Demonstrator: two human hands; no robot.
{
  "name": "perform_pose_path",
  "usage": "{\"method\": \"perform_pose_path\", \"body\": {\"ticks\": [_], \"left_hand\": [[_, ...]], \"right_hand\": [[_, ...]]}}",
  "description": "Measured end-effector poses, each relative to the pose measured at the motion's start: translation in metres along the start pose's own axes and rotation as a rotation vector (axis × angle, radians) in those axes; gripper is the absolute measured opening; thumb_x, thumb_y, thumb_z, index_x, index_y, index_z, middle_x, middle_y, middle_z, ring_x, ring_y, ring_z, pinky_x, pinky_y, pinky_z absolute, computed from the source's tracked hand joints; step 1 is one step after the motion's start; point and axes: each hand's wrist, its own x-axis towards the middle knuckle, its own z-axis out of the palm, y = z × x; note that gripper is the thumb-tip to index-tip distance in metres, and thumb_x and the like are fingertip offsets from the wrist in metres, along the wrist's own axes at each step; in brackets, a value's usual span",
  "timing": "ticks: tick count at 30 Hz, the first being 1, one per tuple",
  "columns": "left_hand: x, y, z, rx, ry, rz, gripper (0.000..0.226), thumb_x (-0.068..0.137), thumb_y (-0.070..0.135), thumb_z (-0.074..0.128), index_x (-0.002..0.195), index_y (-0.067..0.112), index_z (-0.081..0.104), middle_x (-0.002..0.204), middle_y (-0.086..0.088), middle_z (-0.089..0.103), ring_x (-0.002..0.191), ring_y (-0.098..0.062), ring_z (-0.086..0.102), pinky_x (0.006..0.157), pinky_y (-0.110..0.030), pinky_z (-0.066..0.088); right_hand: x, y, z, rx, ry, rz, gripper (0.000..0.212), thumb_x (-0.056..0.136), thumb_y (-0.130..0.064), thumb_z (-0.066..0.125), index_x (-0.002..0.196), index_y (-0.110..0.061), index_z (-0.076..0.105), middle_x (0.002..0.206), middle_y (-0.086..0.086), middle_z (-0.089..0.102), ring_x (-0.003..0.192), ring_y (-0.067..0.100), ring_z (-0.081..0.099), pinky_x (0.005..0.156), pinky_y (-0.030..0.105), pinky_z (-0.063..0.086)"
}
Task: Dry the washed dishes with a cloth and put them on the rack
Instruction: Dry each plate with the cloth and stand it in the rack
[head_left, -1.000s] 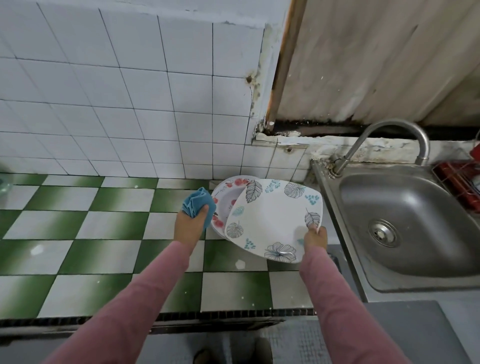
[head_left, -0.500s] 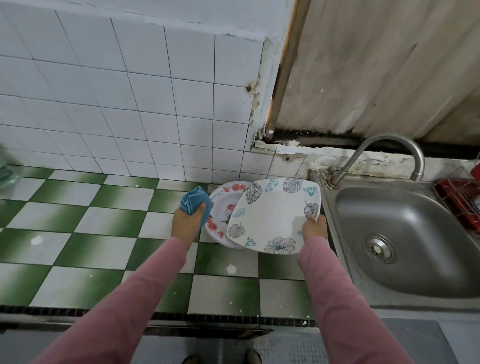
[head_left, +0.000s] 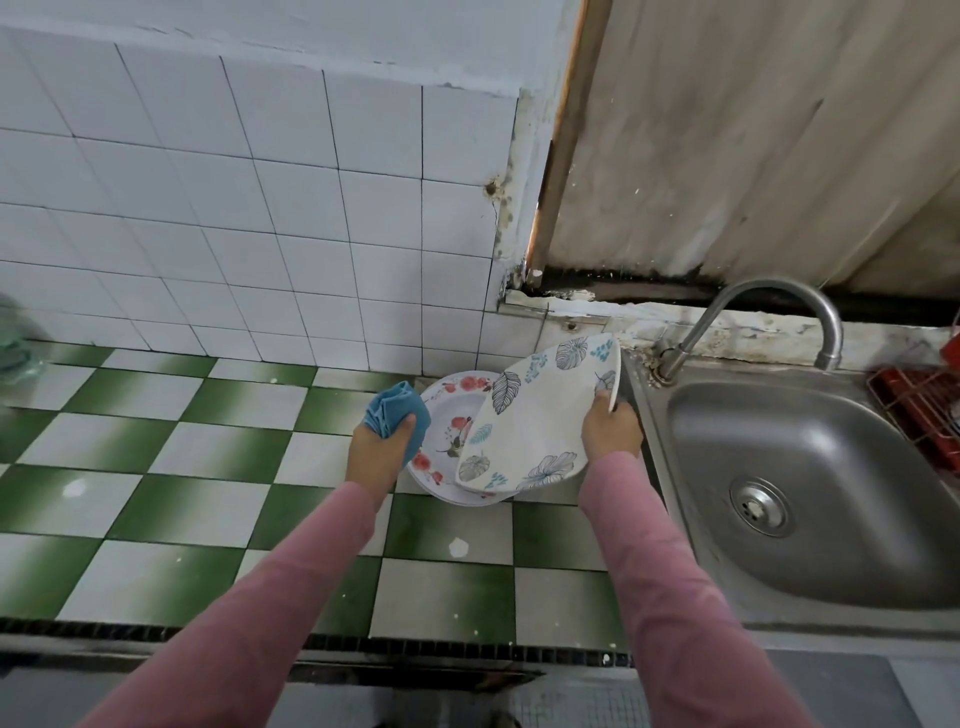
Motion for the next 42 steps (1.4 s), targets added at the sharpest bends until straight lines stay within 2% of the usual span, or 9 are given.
{"method": "perform_pose_path", "body": {"ticks": [2,7,12,16,22,27,33,38,42], "left_hand": [[0.0,0.001,0.0,-0.014,0.001,-0.002,0.026,0.094,0.021,0.063,0.115,0.02,0.048,0.097,0.0,0.057,0.083,-0.012,0.056,0.083,-0.036,0.053],[-0.002,0.003,0.001,-0.035,-0.007,0.015,0.023,0.096,0.02,0.061,0.114,0.019,0.047,0.09,0.006,0.056,0.08,-0.008,0.055,0.066,-0.023,0.051],[0.0,0.004,0.001,-0.012,-0.003,0.012,0.024,0.095,0.021,0.062,0.115,0.018,0.048,0.089,0.005,0.056,0.079,-0.008,0.055,0.065,-0.023,0.05],[0.001,0.006,0.001,-0.011,-0.009,0.024,0.025,0.095,0.022,0.061,0.115,0.019,0.047,0.091,0.005,0.055,0.08,-0.008,0.053,0.072,-0.027,0.05],[0.003,0.006,-0.001,0.004,0.002,0.033,0.024,0.095,0.021,0.061,0.115,0.016,0.048,0.089,0.004,0.055,0.079,-0.01,0.053,0.068,-0.024,0.049],[0.004,0.007,0.0,0.026,0.005,0.026,0.033,0.095,0.021,0.063,0.124,0.012,0.051,0.106,-0.006,0.056,0.09,-0.019,0.054,0.08,-0.033,0.049],[0.006,0.007,-0.001,0.013,-0.003,0.029,0.029,0.094,0.021,0.064,0.119,0.016,0.051,0.107,-0.007,0.056,0.095,-0.022,0.054,0.083,-0.035,0.049],[0.007,0.007,-0.003,0.014,-0.013,0.025,0.029,0.094,0.022,0.064,0.119,0.018,0.05,0.106,-0.006,0.057,0.093,-0.021,0.054,0.082,-0.034,0.049],[0.008,0.009,-0.003,0.037,-0.016,0.036,0.028,0.095,0.023,0.063,0.118,0.018,0.049,0.107,-0.005,0.056,0.096,-0.021,0.054,0.083,-0.035,0.049]], "right_hand": [[-0.002,-0.006,0.001,-0.012,-0.007,-0.023,0.047,0.107,-0.037,0.035,0.12,0.001,0.06,0.105,0.015,0.061,0.092,0.031,0.053,0.078,0.032,0.038],[-0.004,-0.018,0.006,-0.017,-0.025,-0.026,0.041,0.105,-0.033,0.038,0.12,-0.002,0.061,0.113,0.016,0.066,0.092,0.032,0.057,0.077,0.032,0.041],[-0.01,-0.025,0.009,-0.013,-0.043,-0.037,0.04,0.103,-0.032,0.042,0.12,-0.002,0.063,0.112,0.014,0.067,0.087,0.027,0.055,0.071,0.027,0.036],[-0.014,-0.03,0.012,0.027,-0.059,-0.03,0.039,0.101,-0.032,0.047,0.118,-0.002,0.064,0.11,0.013,0.068,0.088,0.027,0.058,0.076,0.031,0.043],[-0.019,-0.035,0.012,0.033,-0.053,-0.078,0.037,0.101,-0.033,0.047,0.12,-0.007,0.065,0.109,0.009,0.068,0.092,0.025,0.06,0.079,0.031,0.046],[-0.027,-0.04,0.005,-0.097,-0.006,-0.239,0.03,0.105,-0.021,0.042,0.116,-0.006,0.065,0.096,0.008,0.062,0.085,0.023,0.05,0.075,0.026,0.035],[-0.037,-0.035,0.01,-0.115,0.066,-0.431,0.032,0.106,-0.024,0.043,0.125,-0.009,0.063,0.112,0.01,0.065,0.098,0.026,0.058,0.081,0.027,0.039],[-0.044,-0.027,0.015,-0.041,0.108,-0.604,0.028,0.104,-0.019,0.046,0.119,-0.003,0.063,0.099,0.003,0.058,0.088,0.016,0.051,0.079,0.032,0.046],[-0.046,-0.027,0.02,0.029,0.143,-0.689,0.025,0.104,-0.014,0.047,0.117,0.0,0.063,0.097,0.003,0.059,0.085,0.015,0.053,0.075,0.027,0.043]]}}
